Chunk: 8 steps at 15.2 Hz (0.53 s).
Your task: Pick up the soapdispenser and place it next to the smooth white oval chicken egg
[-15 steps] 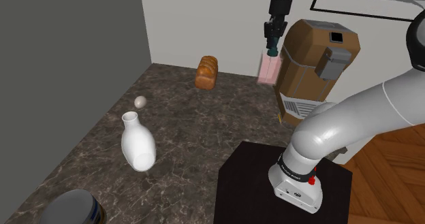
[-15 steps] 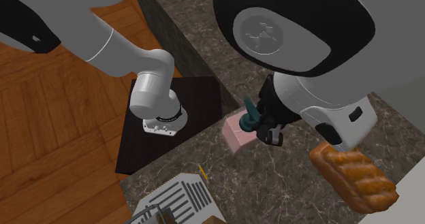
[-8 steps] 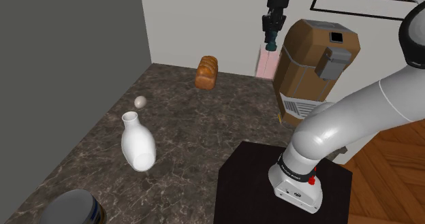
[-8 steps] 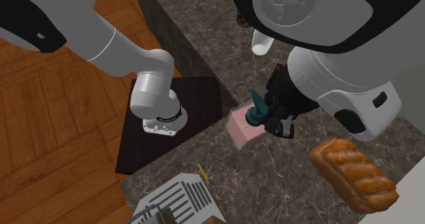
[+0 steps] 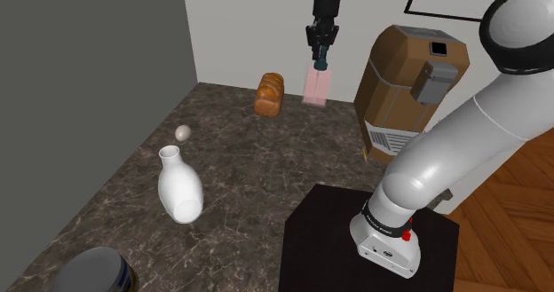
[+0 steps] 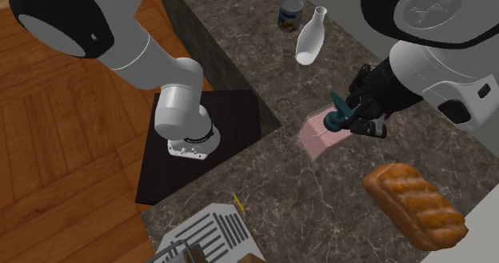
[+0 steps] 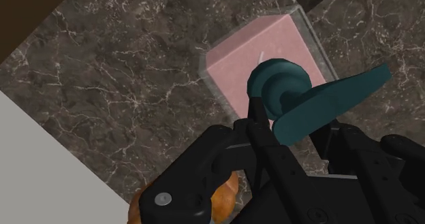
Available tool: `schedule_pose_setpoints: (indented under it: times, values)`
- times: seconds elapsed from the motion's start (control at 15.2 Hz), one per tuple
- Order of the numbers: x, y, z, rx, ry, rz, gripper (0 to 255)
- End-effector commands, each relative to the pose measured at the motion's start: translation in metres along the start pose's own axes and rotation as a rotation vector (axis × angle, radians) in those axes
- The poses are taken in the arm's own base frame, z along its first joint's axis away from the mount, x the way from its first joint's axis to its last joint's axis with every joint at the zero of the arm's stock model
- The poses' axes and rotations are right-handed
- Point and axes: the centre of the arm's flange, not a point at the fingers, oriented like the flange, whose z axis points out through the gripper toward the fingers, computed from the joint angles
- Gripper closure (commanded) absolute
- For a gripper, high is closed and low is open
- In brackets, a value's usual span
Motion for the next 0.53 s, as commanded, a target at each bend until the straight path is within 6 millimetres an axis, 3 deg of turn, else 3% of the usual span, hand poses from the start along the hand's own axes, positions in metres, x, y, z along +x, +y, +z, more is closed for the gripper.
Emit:
schedule_pose_setpoints:
  times: [0.0, 0.46]
  values:
    - [0.024, -0.015, 0.005, 0.000, 0.000, 0.000, 255]
    - [0.098, -0.066, 0.025, 0.000, 0.000, 0.000, 255]
